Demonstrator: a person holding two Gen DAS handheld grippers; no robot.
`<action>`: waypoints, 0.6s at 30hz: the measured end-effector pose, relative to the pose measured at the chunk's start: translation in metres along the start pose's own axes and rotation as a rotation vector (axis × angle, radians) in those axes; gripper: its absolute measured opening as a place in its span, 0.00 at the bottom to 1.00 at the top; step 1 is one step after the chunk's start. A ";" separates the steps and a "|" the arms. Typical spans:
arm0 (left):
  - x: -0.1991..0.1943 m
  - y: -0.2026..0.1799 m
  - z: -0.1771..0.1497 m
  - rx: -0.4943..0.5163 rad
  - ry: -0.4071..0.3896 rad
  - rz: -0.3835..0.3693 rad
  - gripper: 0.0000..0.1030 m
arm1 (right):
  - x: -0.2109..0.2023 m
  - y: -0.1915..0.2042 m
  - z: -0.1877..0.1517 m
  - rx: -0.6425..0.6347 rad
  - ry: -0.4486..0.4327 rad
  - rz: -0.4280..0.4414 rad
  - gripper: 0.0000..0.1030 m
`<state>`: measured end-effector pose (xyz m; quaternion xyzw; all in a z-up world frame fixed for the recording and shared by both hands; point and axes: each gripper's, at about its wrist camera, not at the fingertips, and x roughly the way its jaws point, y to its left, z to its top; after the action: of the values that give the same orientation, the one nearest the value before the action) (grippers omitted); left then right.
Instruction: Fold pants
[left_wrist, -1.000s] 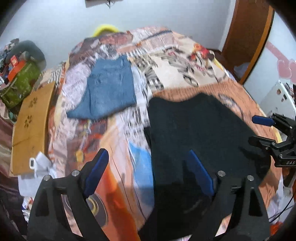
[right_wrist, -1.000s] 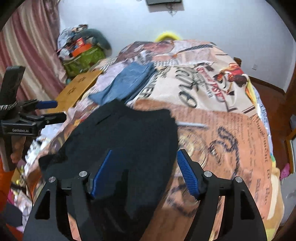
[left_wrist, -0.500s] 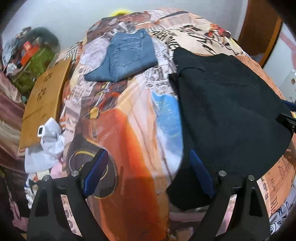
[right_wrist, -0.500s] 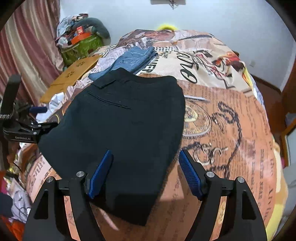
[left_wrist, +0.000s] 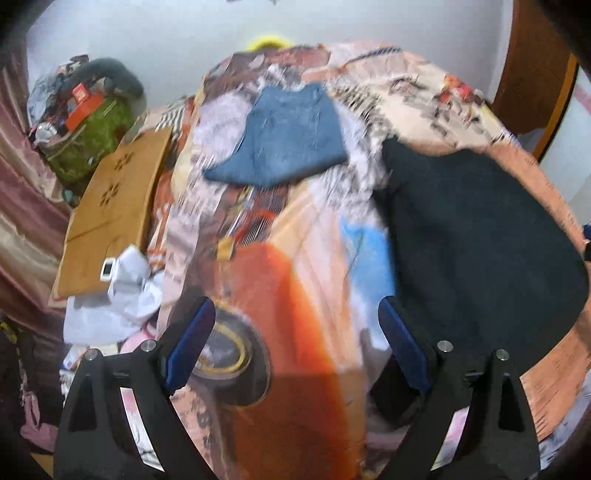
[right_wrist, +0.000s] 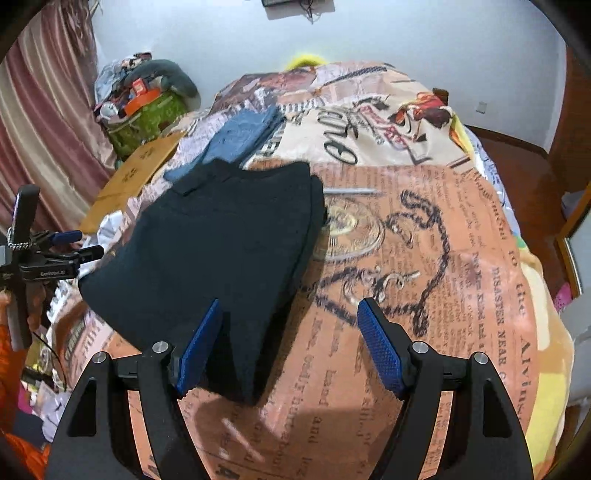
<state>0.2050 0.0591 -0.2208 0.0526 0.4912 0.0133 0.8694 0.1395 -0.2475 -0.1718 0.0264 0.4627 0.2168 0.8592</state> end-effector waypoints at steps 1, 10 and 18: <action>-0.003 -0.004 0.007 0.006 -0.016 -0.015 0.88 | -0.001 -0.002 0.004 0.010 -0.010 0.006 0.70; 0.025 -0.046 0.056 0.072 0.023 -0.125 0.93 | 0.033 -0.010 0.031 0.062 0.018 0.047 0.70; 0.076 -0.046 0.069 -0.021 0.166 -0.268 0.93 | 0.078 -0.019 0.033 0.075 0.159 0.093 0.70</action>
<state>0.3021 0.0137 -0.2548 -0.0238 0.5639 -0.0934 0.8202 0.2095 -0.2285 -0.2185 0.0628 0.5353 0.2406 0.8072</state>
